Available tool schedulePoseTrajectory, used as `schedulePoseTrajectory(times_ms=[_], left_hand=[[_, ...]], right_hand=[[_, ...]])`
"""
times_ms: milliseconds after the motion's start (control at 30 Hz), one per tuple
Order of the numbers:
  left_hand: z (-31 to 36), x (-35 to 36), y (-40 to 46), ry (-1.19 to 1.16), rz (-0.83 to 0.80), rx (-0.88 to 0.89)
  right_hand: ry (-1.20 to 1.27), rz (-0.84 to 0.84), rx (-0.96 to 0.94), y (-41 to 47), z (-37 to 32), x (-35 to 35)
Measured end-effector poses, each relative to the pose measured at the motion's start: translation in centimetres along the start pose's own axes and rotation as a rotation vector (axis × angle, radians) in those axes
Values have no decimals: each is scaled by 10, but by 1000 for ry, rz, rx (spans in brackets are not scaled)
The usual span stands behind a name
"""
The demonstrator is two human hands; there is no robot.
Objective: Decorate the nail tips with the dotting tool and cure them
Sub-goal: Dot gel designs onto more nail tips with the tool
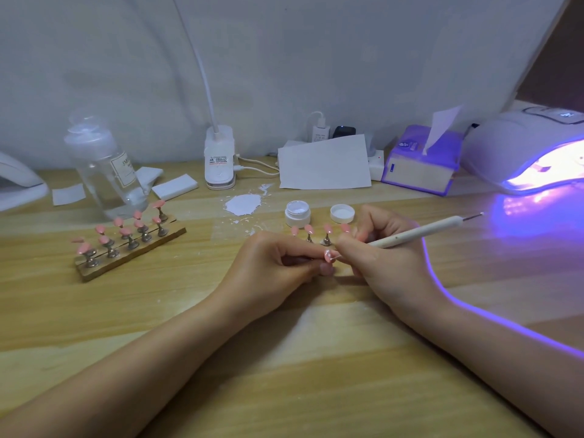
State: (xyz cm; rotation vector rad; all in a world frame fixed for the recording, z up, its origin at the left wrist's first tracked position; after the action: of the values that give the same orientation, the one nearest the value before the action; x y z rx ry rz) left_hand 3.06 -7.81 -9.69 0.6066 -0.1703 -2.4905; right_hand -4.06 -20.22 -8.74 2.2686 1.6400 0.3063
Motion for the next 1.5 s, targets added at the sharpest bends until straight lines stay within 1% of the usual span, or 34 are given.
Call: schedulePoseTrajectory(times_ms=[200,400,533,700,900,1133,1267,1400,1500], left_hand=[[0,0,0,22,-1,4],[1,0,0,23,-7,2],[1,0,0,30,-4,-5],[2,1,1,36,-4,-22],[2,0,1,48,2,-32],[2,0,1,57,4,-15],[0,0,1,55,7,-21],[-2,0,1,26,7,-52],[-2,0,1,-7,-1,-62]], right_hand=[[-21,1,8,1,2,-1],[-24,-35,19,1,1,0],[5,-45,21,-1,-1,1],[-22,-28,39,-1,0,1],[44,-27,61,-1,0,2],[-1,-22,28,-1,0,1],[6,19,23,-1,-1,0],[75,119,-7,0,-4,-1],[93,134,-6,0,-5,-2]])
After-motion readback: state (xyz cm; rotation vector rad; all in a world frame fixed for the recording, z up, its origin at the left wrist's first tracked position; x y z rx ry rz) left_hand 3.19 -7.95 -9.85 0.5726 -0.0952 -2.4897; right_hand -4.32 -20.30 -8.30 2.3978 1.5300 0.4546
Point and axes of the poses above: each hand's wrist, its own y-axis towards the middle knuckle, its own x-axis out of the palm, z = x × y, the point moved 1 cm from there along y, towards the middle knuckle, and after that the axes turned 10 degrees about -z, right-handed, at the moved point
